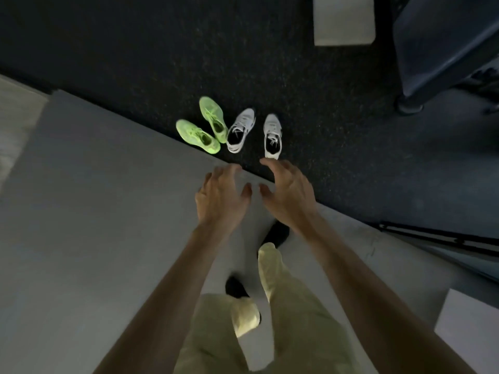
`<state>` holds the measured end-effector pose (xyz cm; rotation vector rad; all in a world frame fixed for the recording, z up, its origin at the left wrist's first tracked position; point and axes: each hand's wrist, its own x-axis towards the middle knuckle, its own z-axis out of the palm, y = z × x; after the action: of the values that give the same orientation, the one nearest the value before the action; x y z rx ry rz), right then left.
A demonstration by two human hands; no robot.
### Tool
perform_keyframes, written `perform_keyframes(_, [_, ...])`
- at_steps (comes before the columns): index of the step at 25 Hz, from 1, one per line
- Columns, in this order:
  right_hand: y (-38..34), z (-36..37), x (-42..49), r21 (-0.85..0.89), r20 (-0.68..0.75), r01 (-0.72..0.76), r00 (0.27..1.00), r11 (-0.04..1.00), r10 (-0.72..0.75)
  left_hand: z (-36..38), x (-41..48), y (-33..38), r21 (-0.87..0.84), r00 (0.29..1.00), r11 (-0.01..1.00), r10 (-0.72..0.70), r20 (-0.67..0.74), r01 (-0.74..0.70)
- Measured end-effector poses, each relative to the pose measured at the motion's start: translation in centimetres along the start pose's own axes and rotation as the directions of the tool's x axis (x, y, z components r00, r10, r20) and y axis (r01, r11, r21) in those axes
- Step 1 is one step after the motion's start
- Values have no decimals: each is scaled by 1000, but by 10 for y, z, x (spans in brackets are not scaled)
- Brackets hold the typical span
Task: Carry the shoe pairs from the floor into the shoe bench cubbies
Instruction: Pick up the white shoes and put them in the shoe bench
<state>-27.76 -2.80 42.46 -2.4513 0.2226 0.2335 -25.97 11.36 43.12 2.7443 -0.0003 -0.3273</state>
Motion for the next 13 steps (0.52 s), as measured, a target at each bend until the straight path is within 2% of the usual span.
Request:
perform_keyframes(5, [73,87,100,-30,27,-73,997,997,74,110,104,-29,30,994,998,50,99,-54])
perform_keyframes(8, [132,173,153,-45,52,-111,992,993,114,208,160,-70,22,989,999,44,138,-47])
perform_keyframes(13, [238,325,247,-96,5,-136,990,986,138,371,273,-155,53,991,995,80,111,-87])
